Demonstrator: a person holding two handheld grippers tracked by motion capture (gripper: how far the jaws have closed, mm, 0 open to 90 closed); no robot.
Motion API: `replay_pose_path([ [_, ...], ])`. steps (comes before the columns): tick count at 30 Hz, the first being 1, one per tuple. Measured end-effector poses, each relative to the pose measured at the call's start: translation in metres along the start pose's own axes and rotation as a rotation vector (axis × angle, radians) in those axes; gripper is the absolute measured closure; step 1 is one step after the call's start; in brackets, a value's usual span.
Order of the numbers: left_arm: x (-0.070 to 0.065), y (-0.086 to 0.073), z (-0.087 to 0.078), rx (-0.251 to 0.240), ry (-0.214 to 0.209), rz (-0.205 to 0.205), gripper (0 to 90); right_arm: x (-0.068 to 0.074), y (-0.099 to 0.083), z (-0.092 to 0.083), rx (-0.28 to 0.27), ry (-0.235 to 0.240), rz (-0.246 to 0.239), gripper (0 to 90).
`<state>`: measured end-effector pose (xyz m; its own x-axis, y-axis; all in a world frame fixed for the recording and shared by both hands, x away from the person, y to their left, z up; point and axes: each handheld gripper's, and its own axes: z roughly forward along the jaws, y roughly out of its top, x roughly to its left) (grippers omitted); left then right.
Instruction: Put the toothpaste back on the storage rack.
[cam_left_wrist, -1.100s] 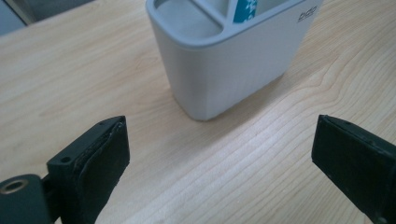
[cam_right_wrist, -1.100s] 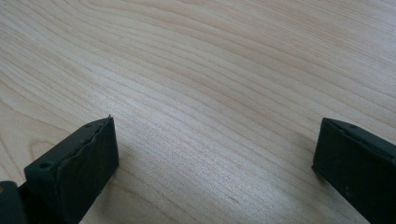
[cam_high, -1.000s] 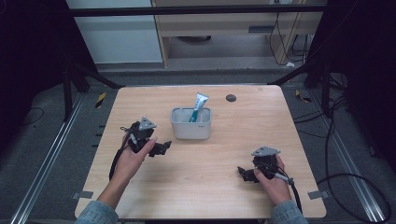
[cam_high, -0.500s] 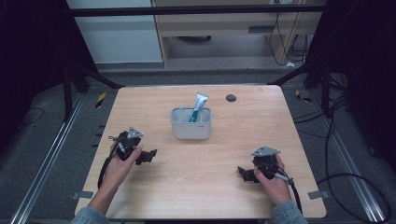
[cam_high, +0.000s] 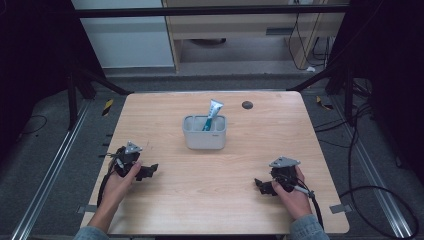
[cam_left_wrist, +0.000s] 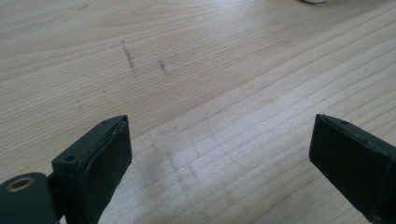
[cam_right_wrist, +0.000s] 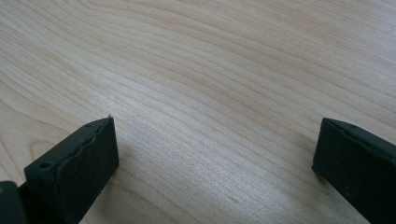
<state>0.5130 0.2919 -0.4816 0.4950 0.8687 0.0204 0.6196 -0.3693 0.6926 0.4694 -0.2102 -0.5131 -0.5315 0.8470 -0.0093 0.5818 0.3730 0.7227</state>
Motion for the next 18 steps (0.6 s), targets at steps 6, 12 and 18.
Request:
replay_pose_path([
  [6,0.01,-0.004,0.005,-0.015,0.016,-0.025,5.4,0.0,0.0,0.0,0.0,0.0,0.0,0.4],
  [12,0.018,-0.006,0.01,-0.021,0.019,-0.05,5.5,0.0,0.0,0.0,0.0,0.0,0.0,0.4],
  [18,0.022,-0.009,0.019,-0.015,0.015,-0.056,5.3,0.0,0.0,0.0,0.0,0.0,0.0,0.4],
])
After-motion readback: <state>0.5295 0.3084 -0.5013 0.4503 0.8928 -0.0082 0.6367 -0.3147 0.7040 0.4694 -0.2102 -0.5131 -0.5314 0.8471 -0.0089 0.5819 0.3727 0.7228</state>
